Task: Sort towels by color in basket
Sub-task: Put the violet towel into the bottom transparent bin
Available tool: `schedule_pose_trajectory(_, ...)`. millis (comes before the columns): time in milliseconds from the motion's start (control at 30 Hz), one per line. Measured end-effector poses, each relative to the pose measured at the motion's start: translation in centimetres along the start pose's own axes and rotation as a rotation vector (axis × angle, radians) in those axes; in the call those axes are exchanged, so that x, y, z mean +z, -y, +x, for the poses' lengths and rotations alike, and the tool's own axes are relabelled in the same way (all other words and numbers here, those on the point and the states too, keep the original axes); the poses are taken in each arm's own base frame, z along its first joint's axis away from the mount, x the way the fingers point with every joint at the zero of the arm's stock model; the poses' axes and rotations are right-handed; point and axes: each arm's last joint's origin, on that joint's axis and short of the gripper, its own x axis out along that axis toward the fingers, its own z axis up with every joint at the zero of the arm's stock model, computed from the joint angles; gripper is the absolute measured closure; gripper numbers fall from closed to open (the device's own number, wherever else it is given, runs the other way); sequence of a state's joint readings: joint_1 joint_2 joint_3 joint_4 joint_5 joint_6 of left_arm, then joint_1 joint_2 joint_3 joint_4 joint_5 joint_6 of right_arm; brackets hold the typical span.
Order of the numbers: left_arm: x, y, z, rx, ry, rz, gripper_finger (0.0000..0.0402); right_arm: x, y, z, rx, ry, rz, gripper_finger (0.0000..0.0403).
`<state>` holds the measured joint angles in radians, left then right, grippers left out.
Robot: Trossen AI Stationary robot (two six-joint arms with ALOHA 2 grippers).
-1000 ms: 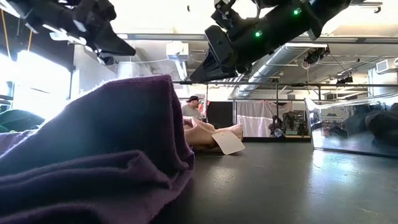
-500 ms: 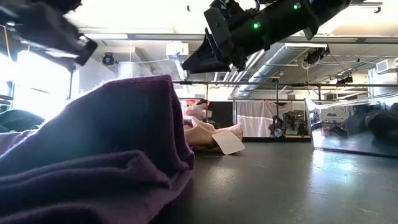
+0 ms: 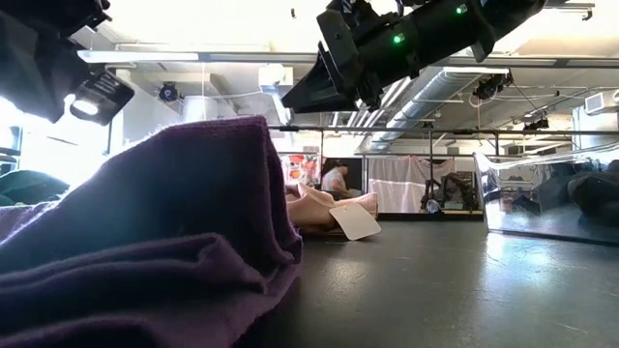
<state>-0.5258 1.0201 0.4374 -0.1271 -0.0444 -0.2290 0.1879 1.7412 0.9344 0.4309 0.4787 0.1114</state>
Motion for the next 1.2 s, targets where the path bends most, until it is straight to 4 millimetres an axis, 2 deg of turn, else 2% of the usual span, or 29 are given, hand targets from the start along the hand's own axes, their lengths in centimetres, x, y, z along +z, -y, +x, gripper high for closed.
schedule_pose_trajectory(133, 0.1, 0.1, 1.2, -0.011, 0.0, 0.003, 0.0345, 0.0, -0.1, 0.0, 0.03, -0.004, 0.034, 0.0269)
schedule_pose_trajectory(267, -0.1, 0.7, 2.2, -0.033, -0.009, 0.013, 0.0286, -0.1, -0.4, -0.1, 0.073, -0.012, 0.062, 0.0269)
schedule_pose_trajectory(400, -0.2, 2.3, 3.3, -0.075, -0.002, 0.057, 0.0231, -0.1, -0.5, -0.1, 0.125, -0.021, 0.061, 0.0269)
schedule_pose_trajectory(500, 0.0, 4.1, 4.1, -0.059, -0.019, 0.107, 0.0211, -0.1, -0.6, -0.1, 0.151, -0.024, 0.061, 0.0269)
schedule_pose_trajectory(633, 0.1, 6.0, 5.4, -0.003, -0.058, 0.105, 0.0207, -0.1, -0.7, -0.1, 0.168, -0.027, 0.054, 0.0269)
schedule_pose_trajectory(767, -0.7, 6.9, 6.9, 0.069, -0.158, 0.041, 0.0206, -0.2, -0.7, -0.1, 0.168, -0.029, 0.033, 0.0269)
schedule_pose_trajectory(900, -2.0, 7.0, 8.1, 0.123, -0.262, -0.023, 0.0206, -0.3, -0.7, -0.1, 0.167, -0.043, 0.026, 0.0269)
schedule_pose_trajectory(1067, -2.6, 6.9, 8.9, 0.157, -0.289, -0.064, 0.0208, -0.5, -0.8, -0.2, 0.169, -0.056, 0.019, 0.0269)
schedule_pose_trajectory(1200, -2.8, 6.5, 9.1, 0.206, -0.294, -0.058, 0.0237, -0.5, -0.8, -0.2, 0.169, -0.057, 0.018, 0.0269)
